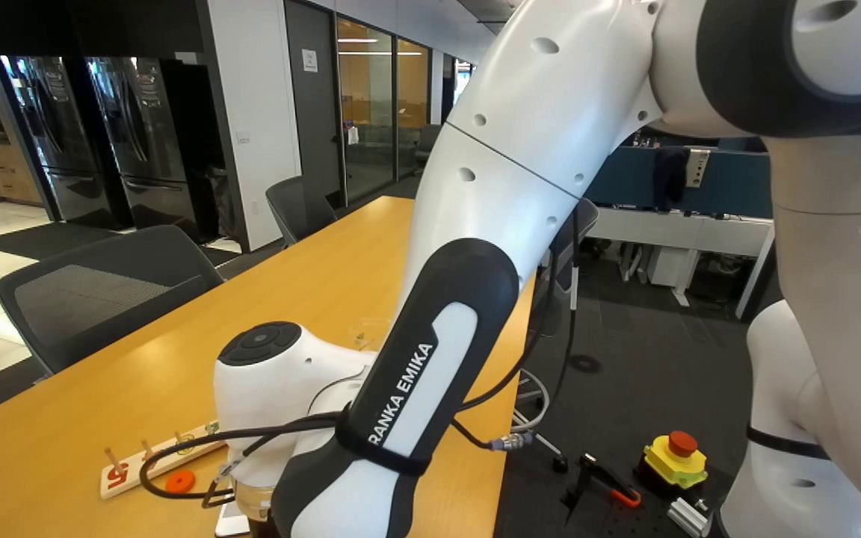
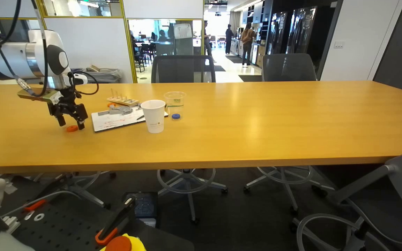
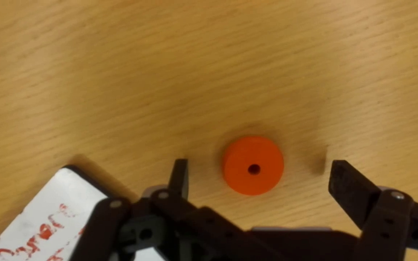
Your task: Put the orange blocks inside the white cup and place the blue ring inside the clear cup
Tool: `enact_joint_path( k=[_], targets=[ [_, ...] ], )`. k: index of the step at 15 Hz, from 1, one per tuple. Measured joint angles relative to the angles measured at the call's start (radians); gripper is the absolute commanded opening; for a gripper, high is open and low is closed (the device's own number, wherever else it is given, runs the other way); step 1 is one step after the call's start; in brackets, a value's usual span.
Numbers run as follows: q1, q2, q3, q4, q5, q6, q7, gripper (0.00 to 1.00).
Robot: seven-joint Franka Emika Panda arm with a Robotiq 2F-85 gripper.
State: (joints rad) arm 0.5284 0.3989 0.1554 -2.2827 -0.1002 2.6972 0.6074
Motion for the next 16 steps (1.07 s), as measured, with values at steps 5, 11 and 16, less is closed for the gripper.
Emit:
enact_joint_path(
  k=[5,11,16],
  targets=[
    [-0.031,0.012,0.028,0.004,0.067,-0.002,-0.036,0.75],
    [-0.033,0.007,0.01,0.008,0.07,-0.002,-0.035,0.34],
    [-0.031,-0.014,-0.016,0.008,0.065,-0.026,-0.028,0.11]
  ],
)
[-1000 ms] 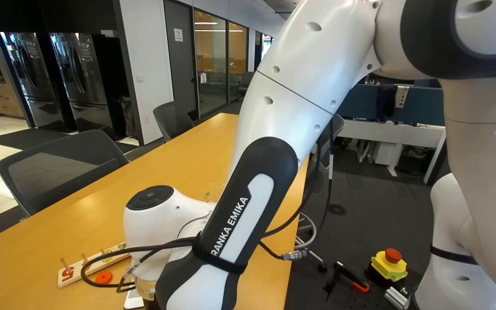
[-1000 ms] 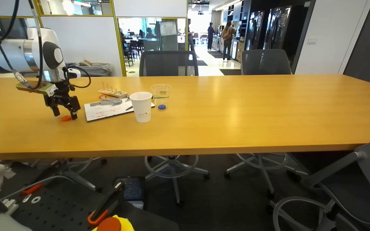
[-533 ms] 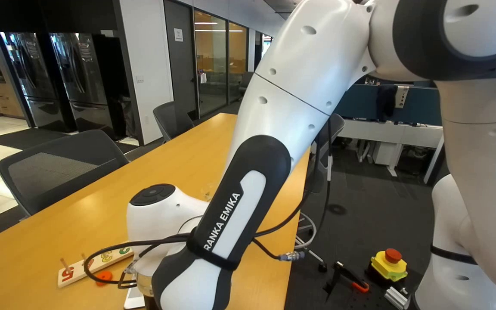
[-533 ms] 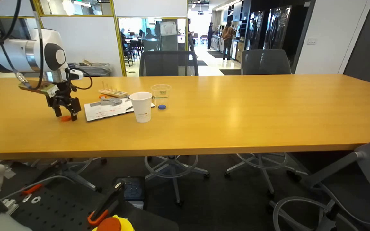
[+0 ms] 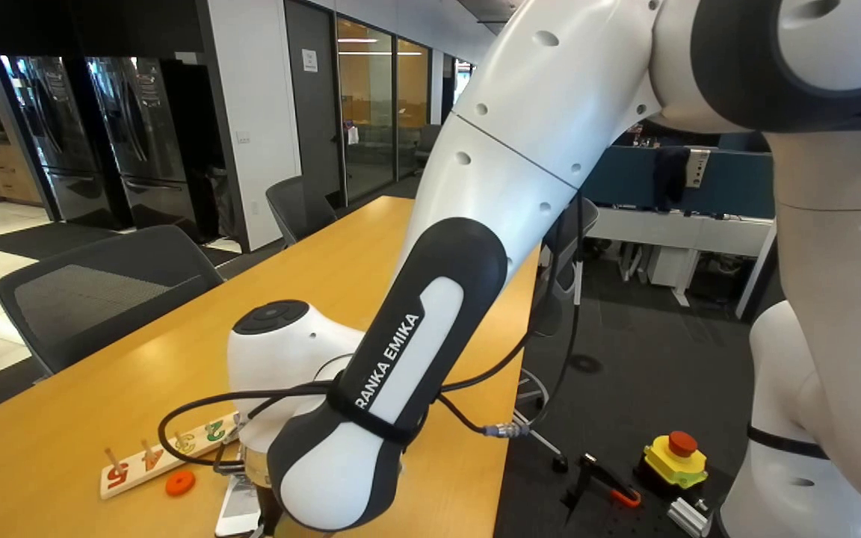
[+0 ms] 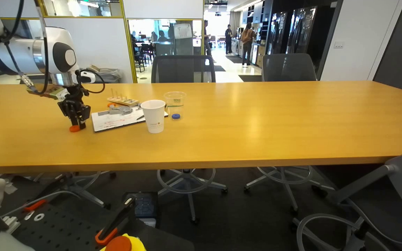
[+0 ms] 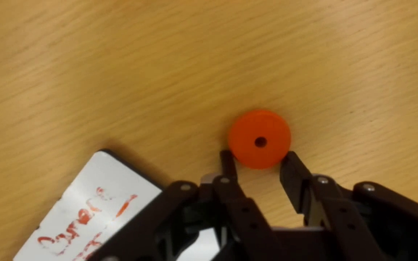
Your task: Put the orange blocks inside the white cup and place the blue ring inside the clear cup
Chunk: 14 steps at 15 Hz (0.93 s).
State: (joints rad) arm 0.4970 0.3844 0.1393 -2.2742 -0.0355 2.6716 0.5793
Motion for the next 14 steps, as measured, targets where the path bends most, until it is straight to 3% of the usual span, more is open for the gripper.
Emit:
enact_joint_path(
  k=[9,14],
  targets=[
    [-0.008,-0.033,-0.058,0.002,-0.047,-0.039,0.059,0.11],
    [-0.091,-0.131,-0.075,0.032,-0.048,-0.123,0.067,0.11]
  ],
)
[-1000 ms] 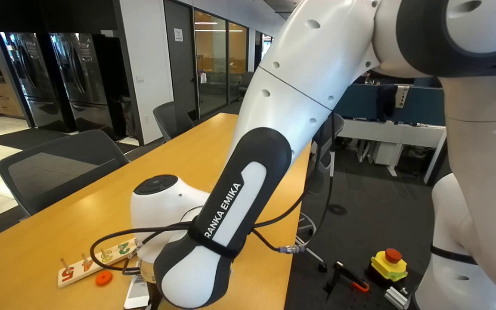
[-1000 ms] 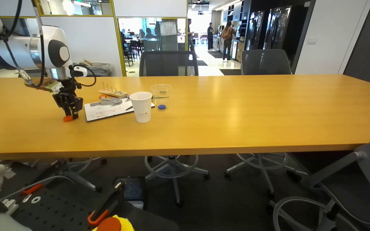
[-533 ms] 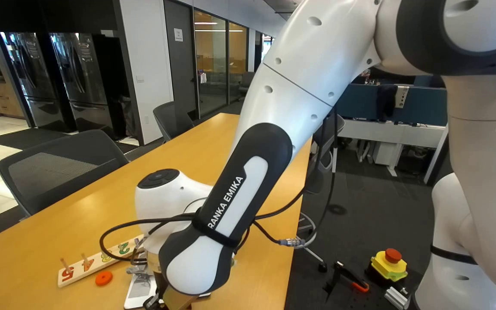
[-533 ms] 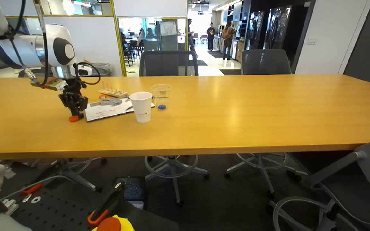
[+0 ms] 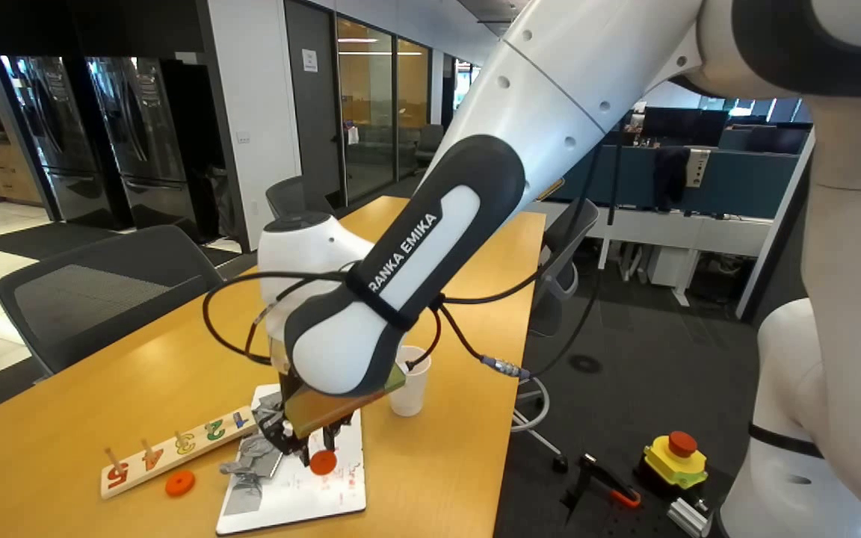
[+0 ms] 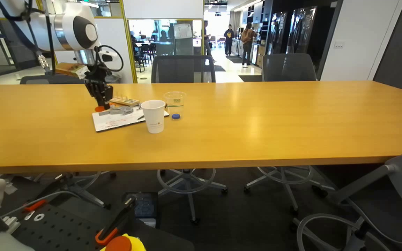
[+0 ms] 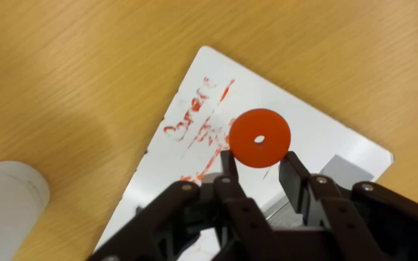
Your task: Put the orange blocks inside the white cup and place the blue ring inside the clear cup
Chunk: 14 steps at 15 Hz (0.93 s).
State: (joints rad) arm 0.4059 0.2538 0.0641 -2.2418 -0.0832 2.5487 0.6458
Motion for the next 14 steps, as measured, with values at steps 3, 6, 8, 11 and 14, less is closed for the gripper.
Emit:
enact_joint_path(
  k=[3,6,8,11,14],
  targets=[
    [-0.064,-0.046,-0.014,0.016,-0.003,-0.028,0.005,0.11],
    [-0.122,-0.07,-0.034,0.026,-0.023,-0.033,0.018,0.11],
    [-0.155,-0.08,-0.048,0.03,-0.042,-0.033,0.031,0.11],
    [-0.2,-0.086,-0.063,0.038,-0.053,-0.033,0.037,0.11],
    [-0.233,-0.087,-0.073,0.045,-0.054,-0.034,0.037,0.11]
  ],
)
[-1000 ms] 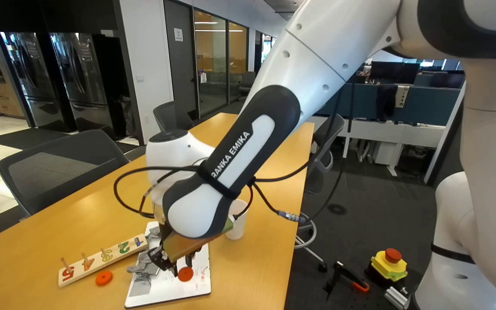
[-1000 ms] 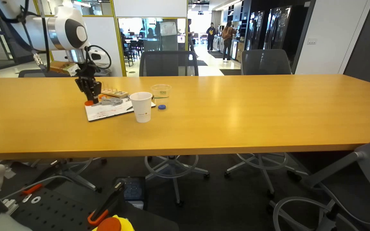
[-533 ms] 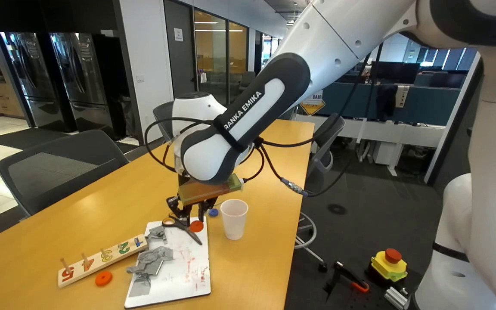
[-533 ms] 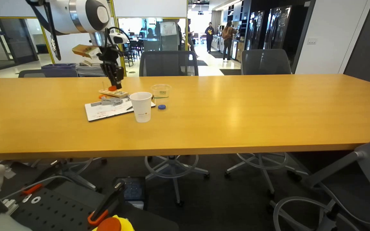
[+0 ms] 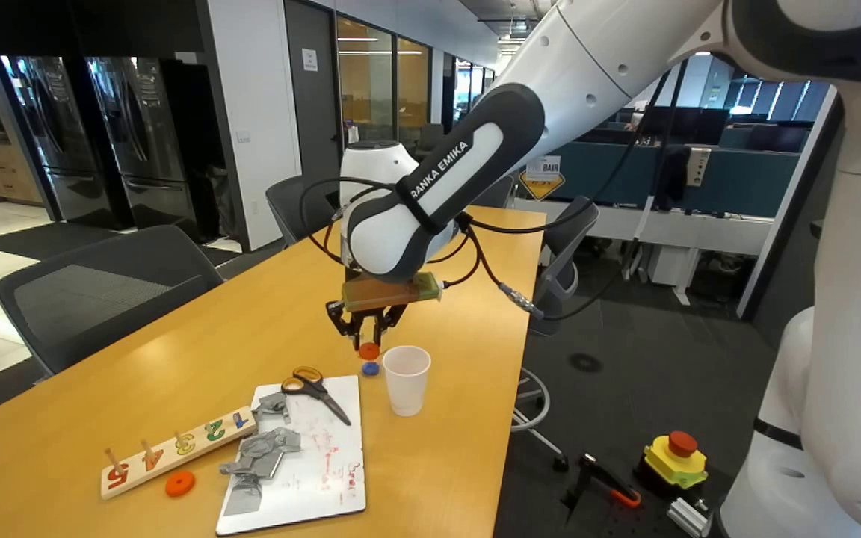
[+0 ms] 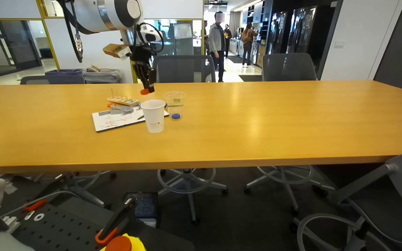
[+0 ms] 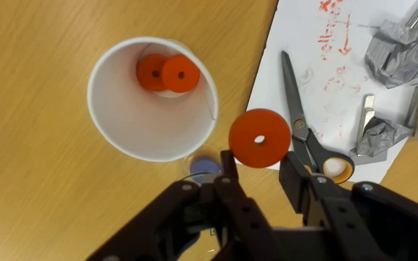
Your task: Put the orange blocks inside the white cup and place the blue ring inside the clear cup
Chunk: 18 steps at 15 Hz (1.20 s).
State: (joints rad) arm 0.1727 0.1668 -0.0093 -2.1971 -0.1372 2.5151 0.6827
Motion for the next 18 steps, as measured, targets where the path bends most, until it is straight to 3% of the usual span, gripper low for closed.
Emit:
enact_joint_path(
  k=[18],
  targets=[
    [-0.074,-0.033,-0.012,-0.012,-0.049,-0.118,0.02,0.11]
  ],
)
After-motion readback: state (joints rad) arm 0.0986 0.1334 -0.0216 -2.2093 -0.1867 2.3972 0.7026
